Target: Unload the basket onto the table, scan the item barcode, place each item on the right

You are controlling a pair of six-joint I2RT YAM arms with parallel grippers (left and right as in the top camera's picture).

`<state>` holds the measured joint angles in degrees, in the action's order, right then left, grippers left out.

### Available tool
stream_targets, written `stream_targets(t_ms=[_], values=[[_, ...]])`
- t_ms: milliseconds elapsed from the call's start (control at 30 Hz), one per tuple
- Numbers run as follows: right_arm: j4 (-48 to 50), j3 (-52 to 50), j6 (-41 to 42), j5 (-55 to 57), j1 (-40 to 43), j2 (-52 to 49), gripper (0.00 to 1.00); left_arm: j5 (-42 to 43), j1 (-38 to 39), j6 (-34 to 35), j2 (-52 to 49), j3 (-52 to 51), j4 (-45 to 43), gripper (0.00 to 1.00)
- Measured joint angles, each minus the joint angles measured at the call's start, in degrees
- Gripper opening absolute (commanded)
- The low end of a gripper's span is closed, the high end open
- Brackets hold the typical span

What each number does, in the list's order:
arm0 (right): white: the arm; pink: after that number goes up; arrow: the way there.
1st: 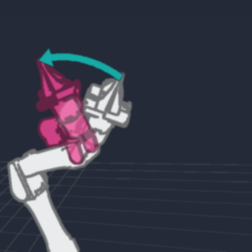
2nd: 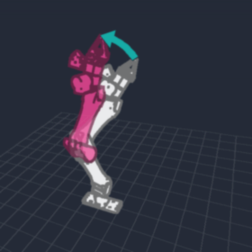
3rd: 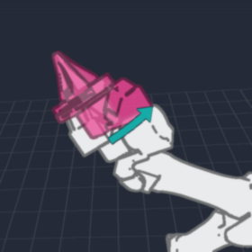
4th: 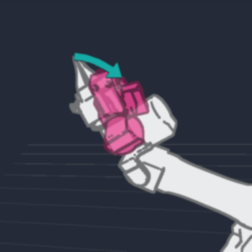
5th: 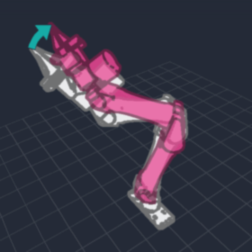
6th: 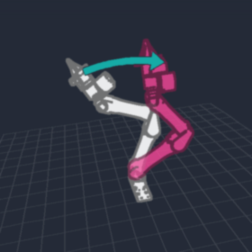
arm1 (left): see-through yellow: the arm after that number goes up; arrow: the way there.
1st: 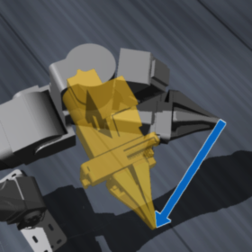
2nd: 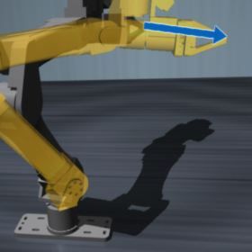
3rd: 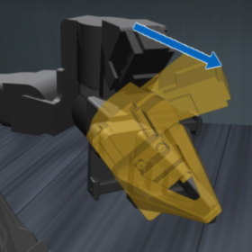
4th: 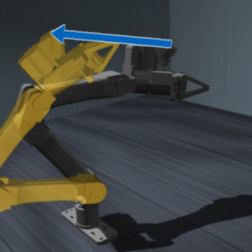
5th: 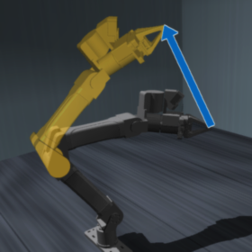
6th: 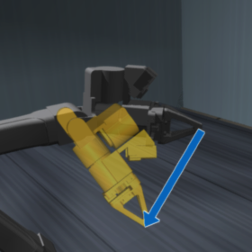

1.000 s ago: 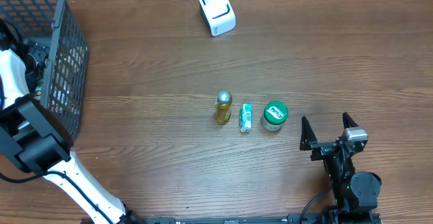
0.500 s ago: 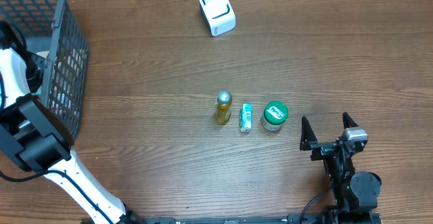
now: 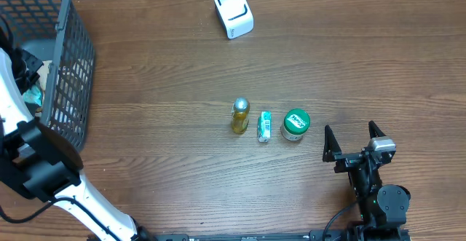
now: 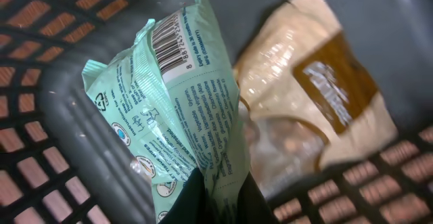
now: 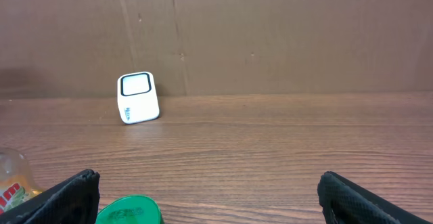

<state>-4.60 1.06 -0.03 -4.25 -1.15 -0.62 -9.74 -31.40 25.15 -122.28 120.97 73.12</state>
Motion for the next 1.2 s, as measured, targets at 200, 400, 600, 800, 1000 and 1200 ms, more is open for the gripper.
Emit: stream_targets(t_ms=[200,400,600,800,1000,1200], values=[[0.0,0.0,0.0,0.0,0.0,0.0,1.00,0.0,2.4,-8.4,0.2,-3.9,-1.3,0.04],[0.0,0.0,0.0,0.0,0.0,0.0,1.00,-0.2,3.7,-12.3,0.1,-12.9,-6.0,0.11],[0.0,0.0,0.0,0.0,0.0,0.0,1.00,-0.4,3.8,-14.7,0.1,-15.6,-7.4,0.69],[0.0,0.0,0.0,0.0,0.0,0.0,1.00,1.9,3.7,-15.0,0.1,-14.3,-6.5,0.86],[0.0,0.0,0.0,0.0,0.0,0.0,1.00,5.2,3.7,-14.8,0.0,-6.2,-2.7,1.00],[0.0,0.0,0.0,0.0,0.0,0.0,1.00,6.4,3.5,-13.9,0.1,-1.1,-0.2,0.99]])
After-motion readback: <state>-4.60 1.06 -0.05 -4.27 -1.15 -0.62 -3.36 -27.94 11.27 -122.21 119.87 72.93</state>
